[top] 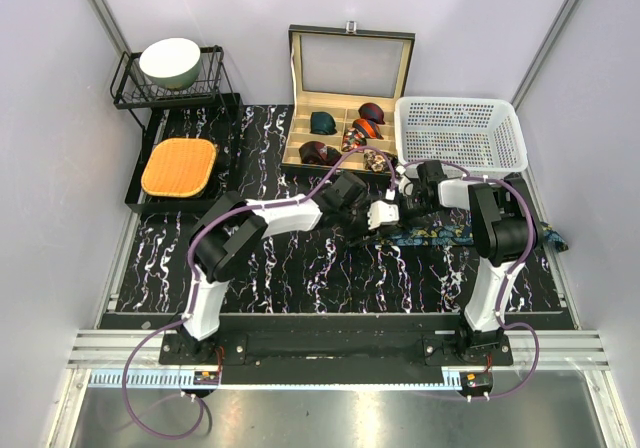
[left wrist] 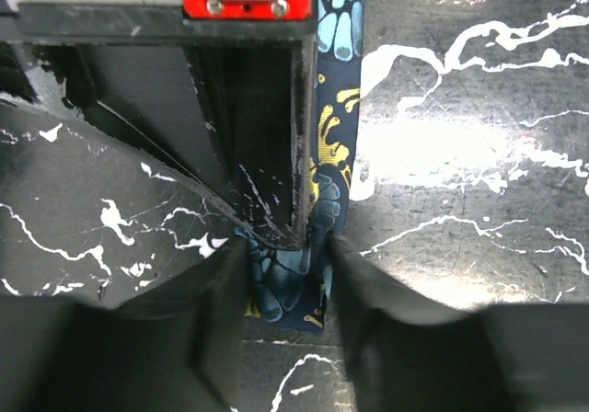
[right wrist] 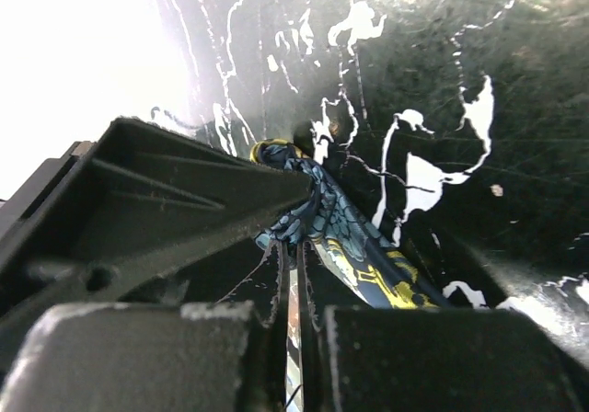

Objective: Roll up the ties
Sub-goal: Roll the tie at the center of the board.

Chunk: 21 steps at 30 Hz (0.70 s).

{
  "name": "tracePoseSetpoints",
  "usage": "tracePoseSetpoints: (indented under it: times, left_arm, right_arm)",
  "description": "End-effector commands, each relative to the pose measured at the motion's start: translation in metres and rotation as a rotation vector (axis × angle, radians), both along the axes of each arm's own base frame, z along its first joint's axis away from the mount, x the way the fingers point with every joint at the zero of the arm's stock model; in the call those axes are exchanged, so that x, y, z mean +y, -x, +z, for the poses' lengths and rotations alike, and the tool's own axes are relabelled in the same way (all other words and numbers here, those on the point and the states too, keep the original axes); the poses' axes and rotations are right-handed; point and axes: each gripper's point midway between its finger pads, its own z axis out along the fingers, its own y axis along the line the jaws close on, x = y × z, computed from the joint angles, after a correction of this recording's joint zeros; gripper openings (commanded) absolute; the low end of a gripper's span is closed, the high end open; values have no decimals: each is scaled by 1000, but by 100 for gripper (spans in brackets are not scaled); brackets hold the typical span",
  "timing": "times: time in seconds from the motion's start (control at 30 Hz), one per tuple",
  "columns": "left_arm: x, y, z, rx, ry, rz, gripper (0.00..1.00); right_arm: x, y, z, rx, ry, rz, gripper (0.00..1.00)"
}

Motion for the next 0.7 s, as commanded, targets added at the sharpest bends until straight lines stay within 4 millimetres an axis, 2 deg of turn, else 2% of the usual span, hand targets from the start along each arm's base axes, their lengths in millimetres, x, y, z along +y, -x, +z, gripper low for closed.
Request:
tracePoseSetpoints:
  times: [0.0,0.1,0.17,0.27,0.3,0.37,0.47,0.67]
  left_arm:
    - [68,53,-69,295,-192,80,59]
    - [58,35,-44,234,-59,105,67]
    - [56,32,-31,241,20,109,72]
    - [43,16,3,121,203,100,77]
    - [47,19,6,110,226,104,80]
    - [41,15,16,83,276,96,82]
    - [33,9,21,72,312,87,84]
    - [9,-2,16,82,365,66,83]
  right_arm:
    - [-9,7,-25,26,118,22,0]
    - [-16,10,-35,57,177,16,0]
    - [-19,12,-39,87,197,18,0]
    - [-24,13,-46,97,237,30,0]
    - [-26,14,-47,97,248,37,0]
    - [-28,16,-49,102,257,49,0]
    - [-30,18,-47,94,261,72,0]
    - [-37,29,-52,115,289,102,0]
